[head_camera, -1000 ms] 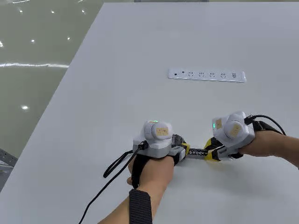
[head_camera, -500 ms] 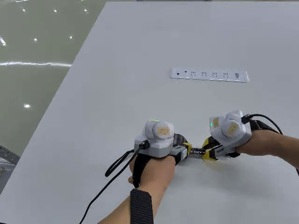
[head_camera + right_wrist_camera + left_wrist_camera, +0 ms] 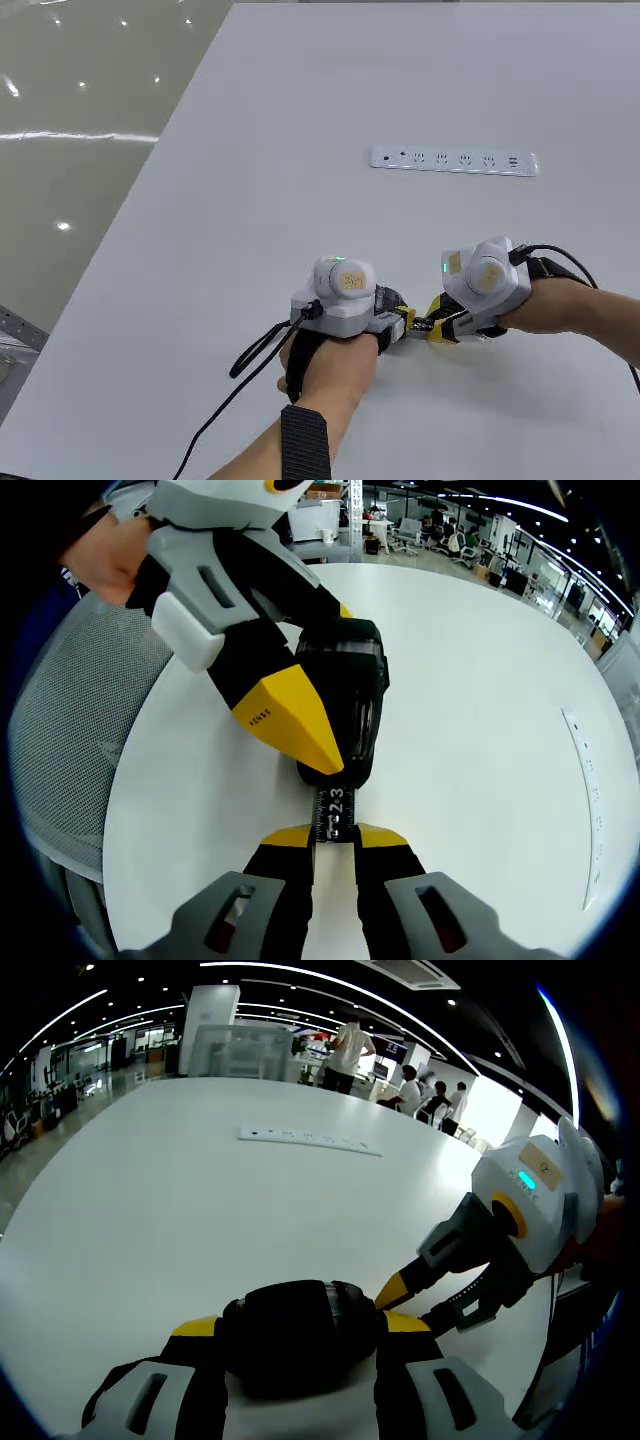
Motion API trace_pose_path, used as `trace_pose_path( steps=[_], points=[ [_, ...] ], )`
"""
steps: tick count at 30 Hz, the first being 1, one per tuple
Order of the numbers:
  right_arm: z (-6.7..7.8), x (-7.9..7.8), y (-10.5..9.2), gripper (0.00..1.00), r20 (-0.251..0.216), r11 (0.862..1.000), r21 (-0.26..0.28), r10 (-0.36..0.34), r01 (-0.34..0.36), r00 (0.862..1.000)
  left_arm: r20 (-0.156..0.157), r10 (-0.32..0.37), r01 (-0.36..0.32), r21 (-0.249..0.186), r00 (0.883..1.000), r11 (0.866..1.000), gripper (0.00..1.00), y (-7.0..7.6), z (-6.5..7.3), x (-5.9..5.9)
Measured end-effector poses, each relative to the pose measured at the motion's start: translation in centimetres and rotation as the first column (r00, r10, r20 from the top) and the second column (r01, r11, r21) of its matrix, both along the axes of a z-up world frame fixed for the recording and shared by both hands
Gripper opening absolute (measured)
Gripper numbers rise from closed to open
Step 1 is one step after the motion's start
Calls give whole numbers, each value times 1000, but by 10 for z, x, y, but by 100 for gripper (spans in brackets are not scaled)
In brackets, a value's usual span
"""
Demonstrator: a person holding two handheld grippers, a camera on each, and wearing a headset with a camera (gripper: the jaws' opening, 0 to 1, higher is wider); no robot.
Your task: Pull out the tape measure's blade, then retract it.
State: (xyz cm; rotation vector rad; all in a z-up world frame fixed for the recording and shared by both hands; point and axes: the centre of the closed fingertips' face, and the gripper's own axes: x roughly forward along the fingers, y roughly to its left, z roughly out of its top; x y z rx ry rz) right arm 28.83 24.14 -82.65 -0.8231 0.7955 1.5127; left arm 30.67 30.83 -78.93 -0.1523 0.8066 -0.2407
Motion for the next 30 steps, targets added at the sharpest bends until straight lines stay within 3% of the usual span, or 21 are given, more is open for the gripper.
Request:
trace_pose_path(
  steps=[30],
  points=[
    [0,-1,19,11,7,1000,17,-4,3,1000,-5,11,-11,-6,1000,1000,56,1,0,2]
  ],
)
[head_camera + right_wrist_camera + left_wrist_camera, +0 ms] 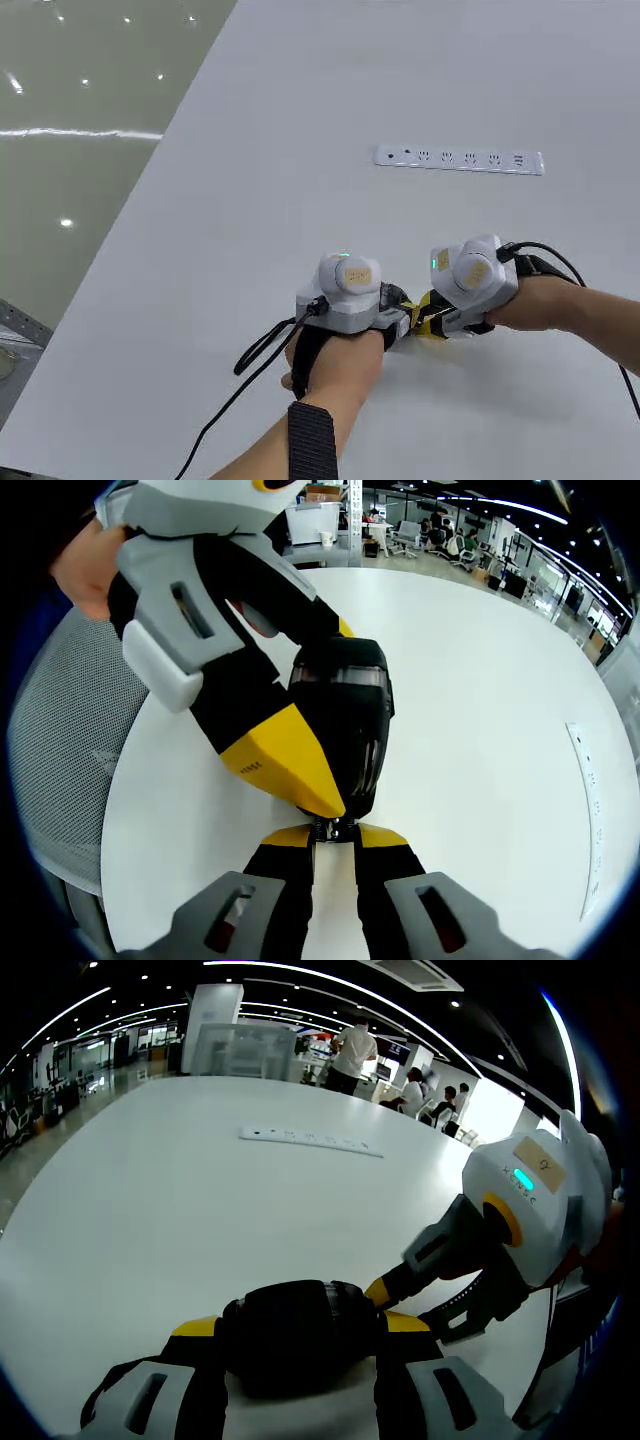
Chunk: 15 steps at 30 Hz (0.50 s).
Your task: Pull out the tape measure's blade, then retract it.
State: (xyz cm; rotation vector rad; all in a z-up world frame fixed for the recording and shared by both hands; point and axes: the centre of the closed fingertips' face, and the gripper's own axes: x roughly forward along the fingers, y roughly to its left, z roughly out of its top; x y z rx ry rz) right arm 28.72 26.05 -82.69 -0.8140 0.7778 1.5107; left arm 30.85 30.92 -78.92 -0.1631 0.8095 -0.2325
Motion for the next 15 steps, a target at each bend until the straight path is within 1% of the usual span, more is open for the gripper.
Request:
trace_pose_path(
  steps=[6,15],
  points=[
    [0,-1,3,11,1,1000,-2,4,-4,1000,-2,-2,2,2,1000,1000,56,0,0,0],
    [0,0,2,11,-2,1000,3,-13,13,1000,1,-3,3,11,1000,1000,56,0,0,0]
  ],
)
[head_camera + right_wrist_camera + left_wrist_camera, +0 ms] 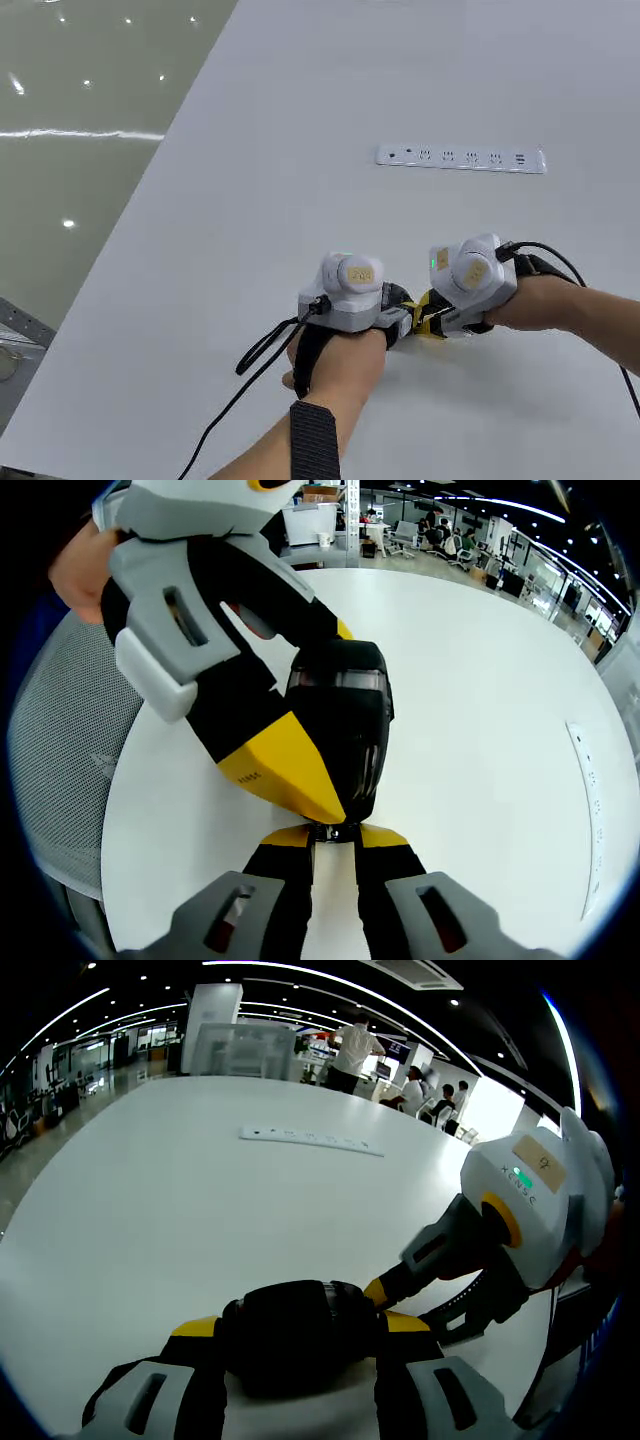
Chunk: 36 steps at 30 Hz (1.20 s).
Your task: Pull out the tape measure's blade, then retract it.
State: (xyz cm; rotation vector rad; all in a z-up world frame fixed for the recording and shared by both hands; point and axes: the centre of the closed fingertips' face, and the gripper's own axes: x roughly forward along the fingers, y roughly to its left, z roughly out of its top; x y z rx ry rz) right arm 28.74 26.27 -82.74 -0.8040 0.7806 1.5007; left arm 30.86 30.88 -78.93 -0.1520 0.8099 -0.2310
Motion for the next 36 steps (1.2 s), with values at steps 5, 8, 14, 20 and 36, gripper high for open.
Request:
trace_pose_path(
  steps=[5,8,14,20,36],
  points=[
    [0,0,0,12,-1,1000,13,-4,4,1000,2,8,-8,-1,1000,1000,58,0,0,1],
    [0,0,0,12,2,1000,16,-3,3,1000,-1,8,-8,0,1000,1000,58,0,0,0],
    [0,0,1,13,8,1000,18,0,0,1000,1,5,-5,-4,1000,1000,59,0,0,0],
    [0,0,1,13,13,1000,20,-6,6,1000,11,-21,21,6,1000,1000,59,-1,1,0],
    [5,6,-2,21,4,988,52,-149,149,989,39,-122,121,21,992,992,64,0,11,0]
  ],
)
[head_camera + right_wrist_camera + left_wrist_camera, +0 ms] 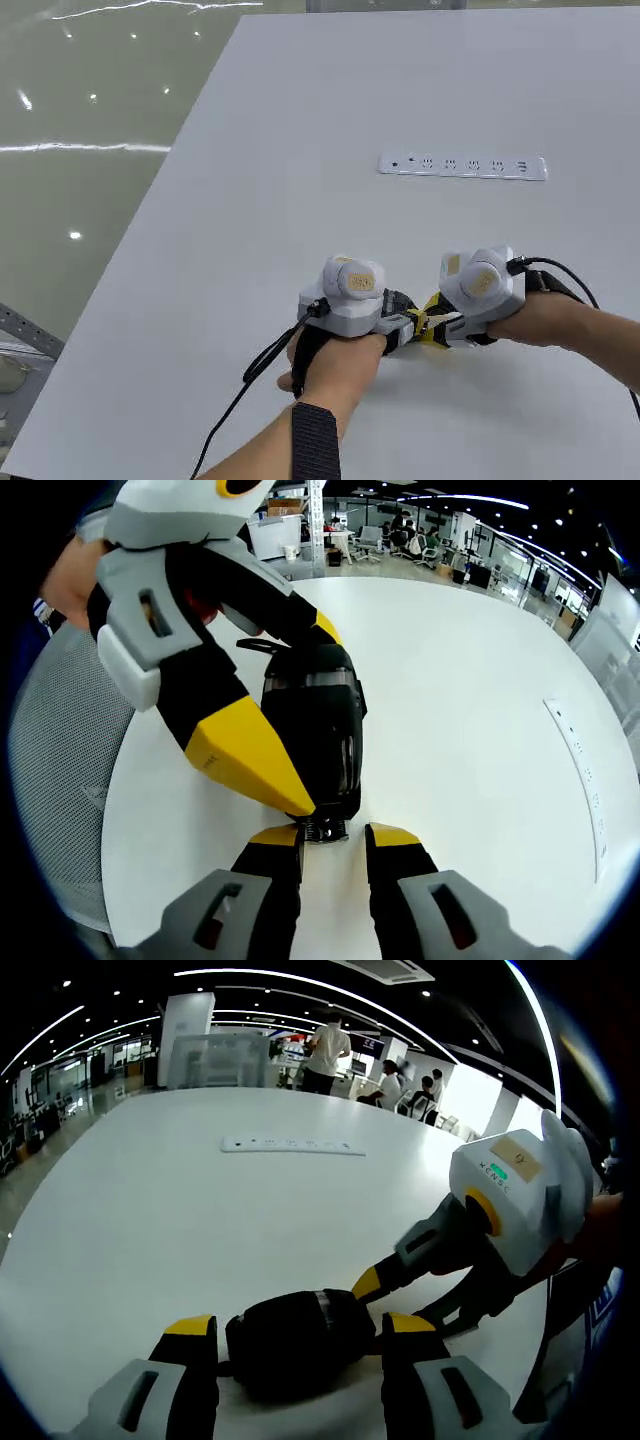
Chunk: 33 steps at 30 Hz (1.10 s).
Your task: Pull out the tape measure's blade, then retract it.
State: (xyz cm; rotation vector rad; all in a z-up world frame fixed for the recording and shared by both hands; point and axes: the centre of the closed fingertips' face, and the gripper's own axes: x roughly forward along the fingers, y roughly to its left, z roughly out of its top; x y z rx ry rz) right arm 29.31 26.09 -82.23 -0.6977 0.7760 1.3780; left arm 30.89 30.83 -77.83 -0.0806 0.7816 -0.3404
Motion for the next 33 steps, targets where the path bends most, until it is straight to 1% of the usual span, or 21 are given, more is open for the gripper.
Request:
trace_pose_path(
  steps=[3,5,6,7,8,9,11,13,15,18,19,21,22,23,25,27,28,31,32,33],
  points=[
    [2,-1,-1,23,-6,1000,13,-24,24,1000,3,-31,30,9,1000,999,68,1,2,-2],
    [3,1,-1,26,-13,998,25,-54,55,998,4,-44,44,3,999,999,68,1,5,-4],
    [4,0,-2,26,-17,997,31,-65,66,998,-1,-56,56,1,998,998,68,0,4,-6],
    [7,0,-2,26,-18,996,40,-76,77,997,-2,-74,74,23,997,997,68,2,4,-8],
    [7,-1,-3,27,-18,996,43,-83,84,996,5,-88,87,41,996,995,68,3,4,-9],
    [9,-2,-3,27,-20,995,48,-89,90,996,4,-91,91,39,996,995,68,3,5,-10],
    [11,-3,-5,27,-16,993,58,-106,107,994,-8,-102,103,36,995,994,68,4,3,-14],
    [16,-3,-5,27,-17,986,90,-142,143,990,-3,-105,105,34,995,994,69,5,4,-17],
    [19,-4,-7,28,-16,981,102,-163,164,986,-2,-114,114,40,993,993,71,8,3,-21],
    [21,-9,-12,28,-18,975,113,-189,190,982,2,-118,118,26,993,993,73,11,2,-27],
    [20,-9,-15,29,-23,971,109,-214,215,977,1,-119,119,20,993,993,74,11,1,-30],
    [21,-11,-17,30,-30,964,121,-233,235,972,-5,-122,122,25,993,992,75,14,-2,-35],
    [22,-13,-19,31,-34,959,127,-251,254,967,17,-134,133,33,991,991,75,14,-1,-37],
    [22,-14,-20,31,-41,955,131,-263,266,964,37,-139,138,37,990,990,75,15,1,-37],
    [23,-17,-23,33,-43,947,139,-288,291,957,46,-148,147,33,988,989,75,16,1,-40],
    [25,-19,-26,35,-48,938,149,-310,314,949,41,-156,154,40,987,987,76,18,-1,-44],
    [26,-21,-28,36,-48,935,151,-319,322,947,43,-159,157,46,986,986,76,20,0,-45],
    [33,-24,-33,38,-48,920,171,-349,352,936,39,-159,158,41,986,987,79,26,0,-50],
    [35,-24,-34,40,-48,914,177,-362,364,931,41,-163,162,45,986,986,79,28,1,-51],
    [38,-25,-37,41,-46,909,186,-372,373,927,54,-170,168,45,984,985,79,30,3,-52]
  ],
)
